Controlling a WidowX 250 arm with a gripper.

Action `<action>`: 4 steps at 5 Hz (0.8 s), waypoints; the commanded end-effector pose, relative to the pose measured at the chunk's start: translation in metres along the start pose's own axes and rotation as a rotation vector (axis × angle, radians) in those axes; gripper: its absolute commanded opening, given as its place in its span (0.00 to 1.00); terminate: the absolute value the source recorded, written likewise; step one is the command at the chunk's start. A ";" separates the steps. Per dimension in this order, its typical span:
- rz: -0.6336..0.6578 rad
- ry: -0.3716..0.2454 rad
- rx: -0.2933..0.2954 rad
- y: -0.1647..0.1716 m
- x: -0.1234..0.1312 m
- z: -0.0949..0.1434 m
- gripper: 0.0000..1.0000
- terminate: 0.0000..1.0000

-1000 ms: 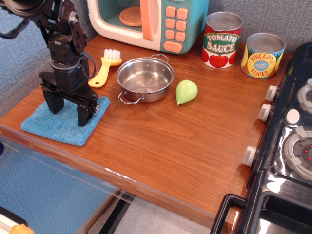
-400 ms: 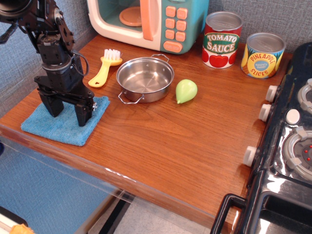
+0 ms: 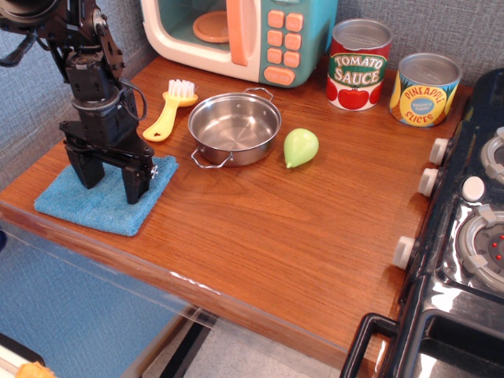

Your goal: Move the blue cloth closer to the front right corner of the table.

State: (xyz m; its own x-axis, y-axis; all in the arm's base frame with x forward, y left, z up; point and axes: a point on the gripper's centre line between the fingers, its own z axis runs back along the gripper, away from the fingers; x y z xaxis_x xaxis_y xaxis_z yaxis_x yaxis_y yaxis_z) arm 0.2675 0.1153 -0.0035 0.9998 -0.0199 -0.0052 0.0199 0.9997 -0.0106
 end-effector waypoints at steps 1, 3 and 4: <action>-0.295 0.110 -0.094 -0.111 -0.060 -0.030 1.00 0.00; -0.249 0.053 -0.119 -0.188 -0.064 -0.008 1.00 0.00; -0.098 0.064 -0.146 -0.215 -0.056 0.007 1.00 0.00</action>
State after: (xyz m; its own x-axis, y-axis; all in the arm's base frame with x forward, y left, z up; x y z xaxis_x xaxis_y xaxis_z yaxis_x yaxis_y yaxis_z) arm 0.2168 -0.0928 0.0070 0.9949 -0.0969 -0.0278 0.0914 0.9835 -0.1560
